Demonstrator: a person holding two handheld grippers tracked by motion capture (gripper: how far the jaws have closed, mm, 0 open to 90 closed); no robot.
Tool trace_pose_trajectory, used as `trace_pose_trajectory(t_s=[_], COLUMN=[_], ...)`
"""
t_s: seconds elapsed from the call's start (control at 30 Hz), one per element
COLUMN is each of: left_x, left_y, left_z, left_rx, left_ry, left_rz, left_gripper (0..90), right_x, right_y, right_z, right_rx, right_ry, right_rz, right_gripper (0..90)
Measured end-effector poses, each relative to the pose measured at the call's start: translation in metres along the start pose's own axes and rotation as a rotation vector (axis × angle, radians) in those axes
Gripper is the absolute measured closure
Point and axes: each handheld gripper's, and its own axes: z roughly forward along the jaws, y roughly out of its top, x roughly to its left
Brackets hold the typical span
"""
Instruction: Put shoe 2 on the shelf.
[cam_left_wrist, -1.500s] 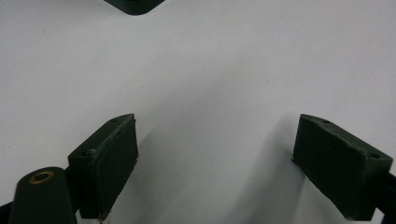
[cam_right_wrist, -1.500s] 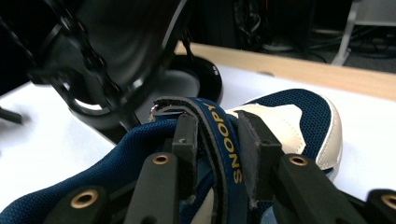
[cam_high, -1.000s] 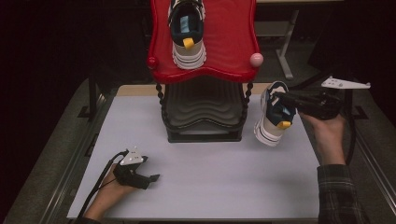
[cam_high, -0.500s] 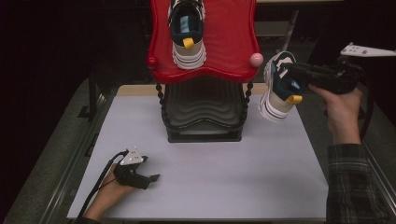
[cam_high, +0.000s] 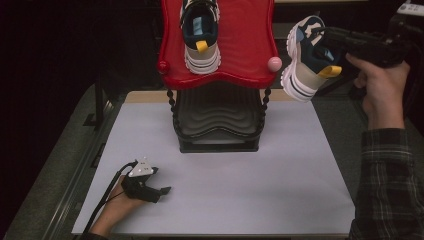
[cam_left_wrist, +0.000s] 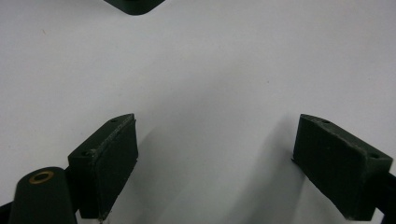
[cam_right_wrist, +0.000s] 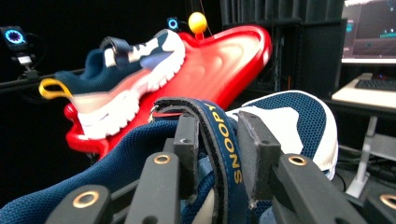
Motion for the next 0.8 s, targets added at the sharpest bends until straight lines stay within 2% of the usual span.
trace_pose_trajectory(t_s=[0.2,0.37,0.6,0.8], left_x=[0.000,0.000,0.000,0.000], left_y=[0.000,0.000,0.000,0.000], left_z=[0.000,0.000,0.000,0.000], left_rx=[-0.001,-0.003,-0.002,0.001], left_ry=[0.002,0.001,0.001,0.002], left_rz=[0.000,-0.001,0.002,0.006], left_gripper=[13.1,13.1,13.1,13.1], right_x=[0.007,0.017,0.030,0.034], right_y=[0.027,0.045,0.061,0.065], right_z=[0.005,0.017,0.045,0.074], right_rx=[-0.018,-0.044,-0.053,-0.051], right_ry=[0.011,0.042,0.093,0.133], right_rz=[-0.029,-0.054,-0.078,-0.078], right_gripper=[69.9,70.0,70.0,70.0])
